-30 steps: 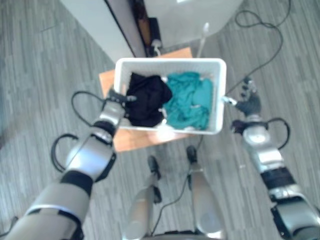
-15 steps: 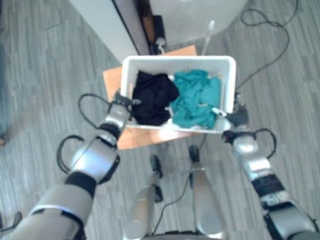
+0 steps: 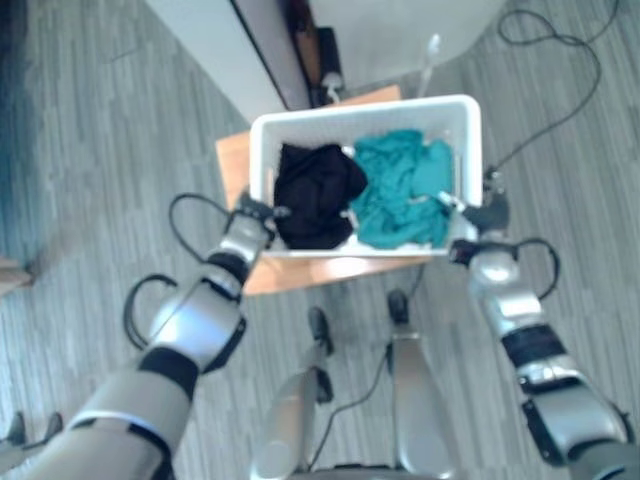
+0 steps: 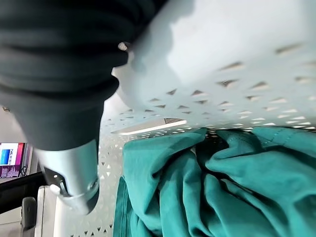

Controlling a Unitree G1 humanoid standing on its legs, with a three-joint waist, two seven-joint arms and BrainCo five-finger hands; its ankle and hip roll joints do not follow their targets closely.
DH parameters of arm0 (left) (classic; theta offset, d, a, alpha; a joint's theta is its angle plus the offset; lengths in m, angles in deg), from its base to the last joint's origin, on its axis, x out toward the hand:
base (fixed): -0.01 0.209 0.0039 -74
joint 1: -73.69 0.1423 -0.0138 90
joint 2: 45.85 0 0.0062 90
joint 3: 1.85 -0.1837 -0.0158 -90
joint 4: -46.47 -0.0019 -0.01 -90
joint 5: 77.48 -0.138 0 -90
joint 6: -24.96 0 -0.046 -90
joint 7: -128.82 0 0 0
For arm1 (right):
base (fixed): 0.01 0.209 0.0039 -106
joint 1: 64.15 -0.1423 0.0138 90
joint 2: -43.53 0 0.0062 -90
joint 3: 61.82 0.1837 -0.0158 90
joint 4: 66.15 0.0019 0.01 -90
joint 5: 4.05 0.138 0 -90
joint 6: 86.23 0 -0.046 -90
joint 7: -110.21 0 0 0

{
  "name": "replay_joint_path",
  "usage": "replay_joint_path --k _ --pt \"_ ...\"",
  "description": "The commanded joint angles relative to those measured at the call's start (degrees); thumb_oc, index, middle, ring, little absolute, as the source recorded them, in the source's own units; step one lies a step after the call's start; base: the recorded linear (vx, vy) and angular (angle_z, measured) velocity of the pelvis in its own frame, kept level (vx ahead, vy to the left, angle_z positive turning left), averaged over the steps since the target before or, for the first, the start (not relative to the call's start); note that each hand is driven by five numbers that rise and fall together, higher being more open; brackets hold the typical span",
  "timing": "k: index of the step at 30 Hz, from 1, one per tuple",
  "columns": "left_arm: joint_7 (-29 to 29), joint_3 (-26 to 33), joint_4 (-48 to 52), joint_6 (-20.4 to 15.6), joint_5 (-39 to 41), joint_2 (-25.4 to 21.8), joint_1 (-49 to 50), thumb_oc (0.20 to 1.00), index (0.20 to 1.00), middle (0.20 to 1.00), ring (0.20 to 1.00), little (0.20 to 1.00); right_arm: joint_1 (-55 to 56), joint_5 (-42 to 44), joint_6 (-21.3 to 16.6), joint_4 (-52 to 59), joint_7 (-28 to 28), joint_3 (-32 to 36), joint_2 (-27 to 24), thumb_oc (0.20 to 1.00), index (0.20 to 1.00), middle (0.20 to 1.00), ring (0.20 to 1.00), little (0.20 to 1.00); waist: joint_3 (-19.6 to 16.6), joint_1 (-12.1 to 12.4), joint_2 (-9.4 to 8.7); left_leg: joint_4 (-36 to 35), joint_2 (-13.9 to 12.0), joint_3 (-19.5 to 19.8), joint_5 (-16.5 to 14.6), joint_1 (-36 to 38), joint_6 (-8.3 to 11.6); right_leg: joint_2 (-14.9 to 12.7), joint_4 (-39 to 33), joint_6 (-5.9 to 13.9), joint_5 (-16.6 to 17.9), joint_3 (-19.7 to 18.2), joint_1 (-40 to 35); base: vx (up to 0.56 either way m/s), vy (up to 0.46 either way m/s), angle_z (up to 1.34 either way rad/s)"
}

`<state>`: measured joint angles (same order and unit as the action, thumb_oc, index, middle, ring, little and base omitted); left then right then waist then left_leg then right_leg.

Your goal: Grab the laundry basket,head to the washer,open it,put in the laundry and shut it.

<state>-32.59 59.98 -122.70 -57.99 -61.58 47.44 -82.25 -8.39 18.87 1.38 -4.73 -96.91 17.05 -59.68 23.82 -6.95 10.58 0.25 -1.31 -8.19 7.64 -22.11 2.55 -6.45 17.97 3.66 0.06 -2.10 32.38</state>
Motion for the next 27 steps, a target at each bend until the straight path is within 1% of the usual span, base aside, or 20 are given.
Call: replay_joint_path --k 1,4,8,9,10,12,14,15,17,19,21,24,27 --pt "-0.2 0.8 -4.3 -1.1 -0.4 2.8 -1.3 1.000 1.000 1.000 1.000 1.000 -2.4 3.3 -3.3 -1.6 0.0 0.3 1.5 1.000 1.000 1.000 1.000 1.000 -2.0 0.2 0.00 8.0 -4.5 2.9 -6.9 -2.4 3.73 -3.3 -4.1 4.04 0.9 1.8 -0.3 0.00 0.000 0.00" --pt "-0.8 0.3 -5.0 -1.3 0.5 2.9 -0.9 1.000 1.000 1.000 1.000 1.000 -6.2 5.8 -2.1 -7.8 1.5 -1.9 1.5 1.000 1.000 1.000 1.000 1.000 -2.2 0.7 0.19 8.2 -4.4 3.0 -6.9 -2.6 3.63 -3.3 -4.1 4.03 1.0 1.8 -0.1 0.00 0.000 0.00" --pt "-1.8 -0.8 -6.6 -1.4 1.2 2.9 -1.5 1.000 1.000 1.000 1.000 1.000 -13.2 6.1 1.0 -17.3 4.6 -6.3 1.0 1.000 1.000 1.000 1.000 1.000 -2.4 1.2 -0.09 8.3 -4.3 3.3 -6.7 -2.8 3.63 -3.3 -4.1 3.85 1.2 2.0 -0.1 0.00 0.000 0.00" --pt "-3.2 -2.0 -7.9 -1.2 1.5 2.2 -2.8 1.000 1.000 1.000 1.000 1.000 -20.0 5.3 4.6 -27.1 9.2 -11.4 0.9 1.000 1.000 1.000 1.000 1.000 -2.4 1.5 -0.57 8.4 -4.4 3.4 -6.4 -3.0 3.71 -3.0 -3.8 3.57 1.3 2.2 0.1 0.00 0.000 0.00" --pt "-3.2 -2.0 -8.0 -1.2 1.5 2.2 -2.9 1.000 1.000 1.000 1.000 1.000 -20.3 5.3 4.5 -27.3 9.3 -11.5 0.9 1.000 1.000 1.000 1.000 1.000 -2.3 1.4 -0.56 8.4 -4.4 3.5 -6.4 -3.0 3.71 -3.0 -3.8 3.56 1.3 2.2 0.1 0.00 0.000 0.00" --pt "-4.6 -3.1 -9.1 -0.8 1.6 1.6 -4.0 1.000 1.000 1.000 1.000 1.000 -25.5 3.3 7.1 -34.6 12.9 -15.7 1.1 1.000 1.000 1.000 1.000 1.000 -2.2 1.6 -1.08 8.4 -4.5 3.6 -6.1 -3.0 3.80 -2.8 -3.8 3.43 1.4 2.3 -0.1 -0.01 -0.023 0.05" --pt "-5.3 -3.8 -9.8 -0.5 1.9 1.0 -5.1 1.000 1.000 1.000 1.000 1.000 -29.5 1.8 8.5 -40.6 15.4 -18.7 2.0 1.000 1.000 1.000 1.000 1.000 -2.0 1.7 -1.55 8.4 -4.5 3.7 -5.9 -3.0 3.85 -2.6 -3.7 3.32 1.5 2.5 -0.2 0.00 -0.019 0.09" --pt "-5.3 -3.7 -9.8 -0.5 1.9 0.9 -5.2 1.000 1.000 1.000 1.000 1.000 -29.6 1.8 8.4 -40.8 15.4 -18.7 2.0 1.000 1.000 1.000 1.000 1.000 -2.0 1.6 -1.55 8.4 -4.5 3.7 -5.9 -3.0 3.86 -2.6 -3.7 3.32 1.5 2.5 -0.2 0.00 -0.013 0.06" --pt "-6.3 -5.1 -10.5 0.0 2.0 -0.6 -7.5 1.000 1.000 1.000 1.000 1.000 -36.5 -1.8 10.4 -49.7 19.0 -23.8 3.2 1.000 1.000 1.000 1.000 1.000 -1.6 1.9 -2.37 8.4 -4.6 3.9 -5.5 -3.1 4.04 -2.4 -3.8 3.26 1.7 2.8 -0.5 0.00 -0.011 0.02" --pt "-6.6 -5.8 -10.4 0.1 1.8 -1.4 -8.6 1.000 1.000 1.000 1.000 1.000 -38.4 -3.7 11.4 -52.8 20.7 -26.0 3.7 1.000 1.000 1.000 1.000 1.000 -1.5 2.1 -2.69 8.4 -4.5 4.1 -5.3 -3.2 4.09 -2.2 -3.8 3.21 1.7 2.9 -0.6 0.00 0.000 0.00" --pt "-7.1 -6.8 -10.3 0.2 1.4 -2.0 -9.5 1.000 1.000 1.000 1.000 1.000 -39.7 -7.0 12.8 -56.4 23.8 -29.2 4.5 1.000 1.000 1.000 1.000 1.000 -1.2 2.3 -3.08 8.6 -4.5 4.3 -5.2 -3.4 4.09 -2.1 -3.6 3.16 1.7 3.1 -0.5 0.00 0.000 0.00" --pt "-8.0 -7.7 -10.3 0.4 0.8 -1.9 -10.4 1.000 1.000 1.000 1.000 1.000 -40.7 -10.2 13.8 -59.7 26.4 -31.1 5.1 1.000 1.000 1.000 1.000 1.000 -1.2 2.4 -3.37 8.8 -4.4 4.6 -5.1 -3.6 3.99 -1.9 -3.5 3.04 1.7 3.1 -0.5 0.00 0.000 0.00" --pt "-8.7 -8.3 -10.3 0.5 0.7 -1.6 -11.1 1.000 1.000 1.000 1.000 1.000 -41.1 -11.6 14.2 -61.5 27.3 -31.5 5.5 1.000 1.000 1.000 1.000 1.000 -1.0 2.6 -3.38 8.7 -4.3 4.6 -5.0 -3.6 3.90 -1.9 -3.1 3.04 1.6 3.2 -0.5 0.00 -0.003 0.02"
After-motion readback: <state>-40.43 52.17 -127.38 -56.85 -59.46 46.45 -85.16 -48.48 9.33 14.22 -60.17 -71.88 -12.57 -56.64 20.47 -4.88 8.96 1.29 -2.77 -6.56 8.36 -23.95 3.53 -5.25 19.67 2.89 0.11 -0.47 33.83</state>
